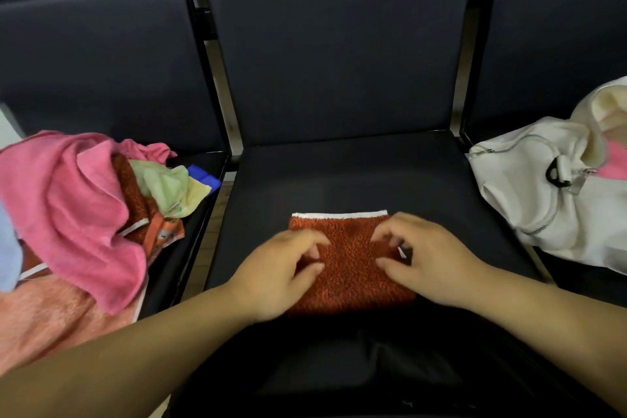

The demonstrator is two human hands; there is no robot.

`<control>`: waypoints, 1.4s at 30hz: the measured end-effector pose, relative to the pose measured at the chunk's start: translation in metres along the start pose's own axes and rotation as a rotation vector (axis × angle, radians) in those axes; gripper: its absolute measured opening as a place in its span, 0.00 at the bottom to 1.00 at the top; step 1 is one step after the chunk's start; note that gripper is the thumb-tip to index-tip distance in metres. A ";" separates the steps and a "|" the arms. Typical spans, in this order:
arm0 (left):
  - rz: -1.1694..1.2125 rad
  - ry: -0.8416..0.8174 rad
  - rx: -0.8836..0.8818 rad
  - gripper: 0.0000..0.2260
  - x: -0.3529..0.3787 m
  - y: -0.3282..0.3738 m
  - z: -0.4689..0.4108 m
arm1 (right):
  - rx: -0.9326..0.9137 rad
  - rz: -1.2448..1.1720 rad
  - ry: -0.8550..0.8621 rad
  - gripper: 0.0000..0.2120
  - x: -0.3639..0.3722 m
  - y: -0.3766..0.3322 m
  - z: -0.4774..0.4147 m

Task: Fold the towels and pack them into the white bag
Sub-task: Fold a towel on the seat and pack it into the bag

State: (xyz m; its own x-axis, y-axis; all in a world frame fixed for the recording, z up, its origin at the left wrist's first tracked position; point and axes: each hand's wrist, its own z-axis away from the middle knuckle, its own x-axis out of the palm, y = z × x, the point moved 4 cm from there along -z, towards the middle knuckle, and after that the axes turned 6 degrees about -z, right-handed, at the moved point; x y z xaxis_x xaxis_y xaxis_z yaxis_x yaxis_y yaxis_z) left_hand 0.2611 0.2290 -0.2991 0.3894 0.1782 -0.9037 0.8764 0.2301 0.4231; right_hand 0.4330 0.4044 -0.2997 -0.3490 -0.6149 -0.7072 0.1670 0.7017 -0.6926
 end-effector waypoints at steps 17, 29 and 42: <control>0.286 -0.120 -0.137 0.25 0.013 0.003 0.053 | 0.187 -0.232 -0.177 0.15 0.016 0.005 0.040; 0.321 0.059 -0.335 0.16 0.012 0.006 0.045 | 0.224 -0.333 -0.078 0.31 0.014 -0.002 0.046; 0.173 -0.054 -0.246 0.15 0.025 -0.009 0.041 | 0.281 -0.247 0.037 0.15 0.032 0.023 0.030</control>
State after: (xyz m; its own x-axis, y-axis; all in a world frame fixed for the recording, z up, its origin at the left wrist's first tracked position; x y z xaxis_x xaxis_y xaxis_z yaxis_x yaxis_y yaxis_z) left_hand 0.2748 0.1925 -0.3282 0.5475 0.1853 -0.8161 0.7031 0.4269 0.5687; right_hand 0.4531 0.3901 -0.3420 -0.4423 -0.7363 -0.5120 0.3184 0.4048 -0.8572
